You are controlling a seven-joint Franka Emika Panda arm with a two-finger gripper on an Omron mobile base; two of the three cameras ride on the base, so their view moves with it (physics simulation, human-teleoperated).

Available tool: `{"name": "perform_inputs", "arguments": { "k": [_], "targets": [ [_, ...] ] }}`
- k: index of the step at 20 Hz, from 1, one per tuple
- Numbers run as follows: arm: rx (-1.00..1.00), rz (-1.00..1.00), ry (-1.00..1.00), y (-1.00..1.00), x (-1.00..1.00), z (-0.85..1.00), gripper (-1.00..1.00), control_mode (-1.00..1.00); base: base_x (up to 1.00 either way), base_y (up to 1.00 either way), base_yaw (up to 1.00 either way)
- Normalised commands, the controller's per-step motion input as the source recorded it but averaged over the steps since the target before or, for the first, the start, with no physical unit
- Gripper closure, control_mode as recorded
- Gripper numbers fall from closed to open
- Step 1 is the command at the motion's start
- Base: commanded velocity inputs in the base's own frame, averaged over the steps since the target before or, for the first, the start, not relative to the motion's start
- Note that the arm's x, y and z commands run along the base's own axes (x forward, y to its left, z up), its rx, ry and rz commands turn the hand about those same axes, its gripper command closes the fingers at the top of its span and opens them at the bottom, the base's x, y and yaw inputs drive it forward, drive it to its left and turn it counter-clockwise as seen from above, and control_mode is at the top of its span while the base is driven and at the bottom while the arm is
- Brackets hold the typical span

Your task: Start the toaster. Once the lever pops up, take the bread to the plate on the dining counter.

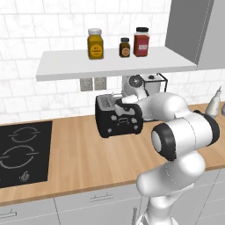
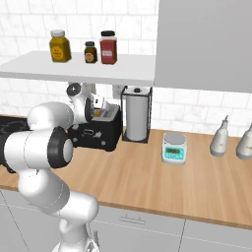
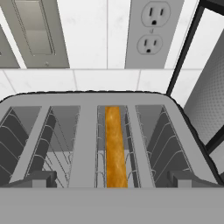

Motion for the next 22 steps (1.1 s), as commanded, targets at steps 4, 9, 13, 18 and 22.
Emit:
{"name": "perform_inputs", "arguments": {
  "k": [4, 9, 13, 18, 22],
  "targets": [
    [0.0, 0.0, 0.0, 0.0, 0.0, 0.0, -1.0, -1.0, 0.0, 0.0, 0.0],
    [0.0, 0.0, 0.0, 0.0, 0.0, 0.0, -1.0, -1.0, 0.0, 0.0, 0.0],
    [0.0, 0.0, 0.0, 0.0, 0.0, 0.0, -1.0, -1.0, 0.0, 0.0, 0.0],
    [0.0, 0.0, 0.0, 0.0, 0.0, 0.0, -1.0, -1.0, 0.0, 0.0, 0.0],
    [0.0, 0.0, 0.0, 0.0, 0.0, 0.0, -1.0, -1.0, 0.0, 0.0, 0.0]
  ]
}}
